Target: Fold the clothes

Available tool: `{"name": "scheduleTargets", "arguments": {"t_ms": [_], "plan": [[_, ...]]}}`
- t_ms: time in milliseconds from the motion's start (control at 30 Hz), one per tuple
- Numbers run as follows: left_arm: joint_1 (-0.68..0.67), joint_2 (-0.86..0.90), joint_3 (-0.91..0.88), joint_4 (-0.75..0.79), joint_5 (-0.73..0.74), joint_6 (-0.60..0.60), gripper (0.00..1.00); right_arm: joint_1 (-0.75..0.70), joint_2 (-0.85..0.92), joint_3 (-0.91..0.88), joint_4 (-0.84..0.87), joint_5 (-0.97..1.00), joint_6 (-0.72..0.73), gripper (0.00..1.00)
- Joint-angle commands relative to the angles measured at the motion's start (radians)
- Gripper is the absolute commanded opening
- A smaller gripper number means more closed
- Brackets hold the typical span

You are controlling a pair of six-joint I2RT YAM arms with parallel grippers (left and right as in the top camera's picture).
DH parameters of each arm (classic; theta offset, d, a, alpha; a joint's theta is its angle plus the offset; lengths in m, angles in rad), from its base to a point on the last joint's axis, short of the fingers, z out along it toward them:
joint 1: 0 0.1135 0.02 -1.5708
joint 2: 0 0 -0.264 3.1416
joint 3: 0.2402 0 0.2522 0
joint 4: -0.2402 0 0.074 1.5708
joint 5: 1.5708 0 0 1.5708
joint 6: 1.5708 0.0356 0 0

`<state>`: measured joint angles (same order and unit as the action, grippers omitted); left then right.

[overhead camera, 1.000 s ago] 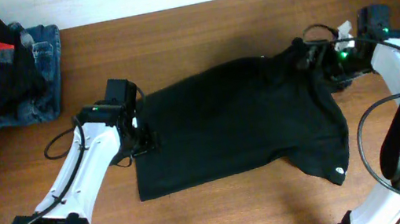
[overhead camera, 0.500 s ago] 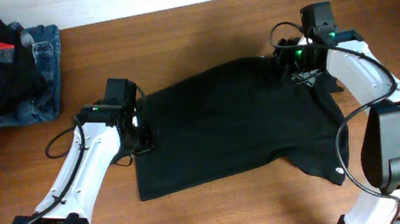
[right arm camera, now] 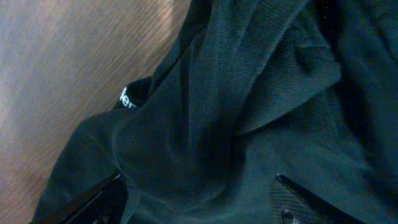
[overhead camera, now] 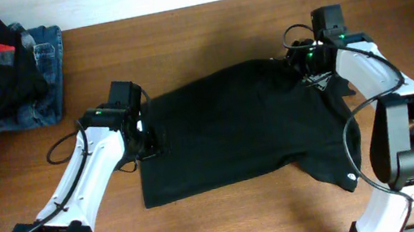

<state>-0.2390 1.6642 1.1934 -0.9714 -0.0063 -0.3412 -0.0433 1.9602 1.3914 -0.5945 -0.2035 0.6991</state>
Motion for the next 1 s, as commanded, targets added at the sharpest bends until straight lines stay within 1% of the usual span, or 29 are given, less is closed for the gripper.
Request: {"name": "scheduleTargets", "arguments": {"t_ms": [0, 200, 400, 500, 600, 733, 833, 967], "plan": [[0.006, -0.014, 0.018, -0.001, 0.01, -0.002, 0.99, -0.002, 0.029, 0.016, 0.017, -0.034, -0.007, 0.78], [0.006, -0.014, 0.018, -0.001, 0.01, -0.002, 0.99, -0.002, 0.05, 0.015, 0.05, -0.073, -0.014, 0.77], [0.006, -0.014, 0.018, -0.001, 0.01, -0.003, 0.99, -0.002, 0.056, 0.015, 0.053, -0.077, -0.013, 0.73], [0.006, -0.014, 0.018, -0.001, 0.01, -0.002, 0.99, -0.002, 0.064, 0.015, 0.053, -0.077, -0.013, 0.7], [0.006, -0.014, 0.018, -0.001, 0.01, -0.002, 0.99, -0.002, 0.077, 0.015, 0.054, -0.077, -0.013, 0.64], [0.006, -0.014, 0.018, -0.001, 0.01, -0.002, 0.99, -0.002, 0.099, 0.015, 0.054, -0.076, -0.014, 0.6], [0.006, -0.014, 0.018, -0.001, 0.01, -0.002, 0.99, -0.002, 0.106, 0.015, 0.054, -0.075, -0.014, 0.53], [0.006, -0.014, 0.018, -0.001, 0.01, -0.002, 0.99, -0.003, 0.106, 0.015, 0.065, -0.074, -0.013, 0.37]]}}
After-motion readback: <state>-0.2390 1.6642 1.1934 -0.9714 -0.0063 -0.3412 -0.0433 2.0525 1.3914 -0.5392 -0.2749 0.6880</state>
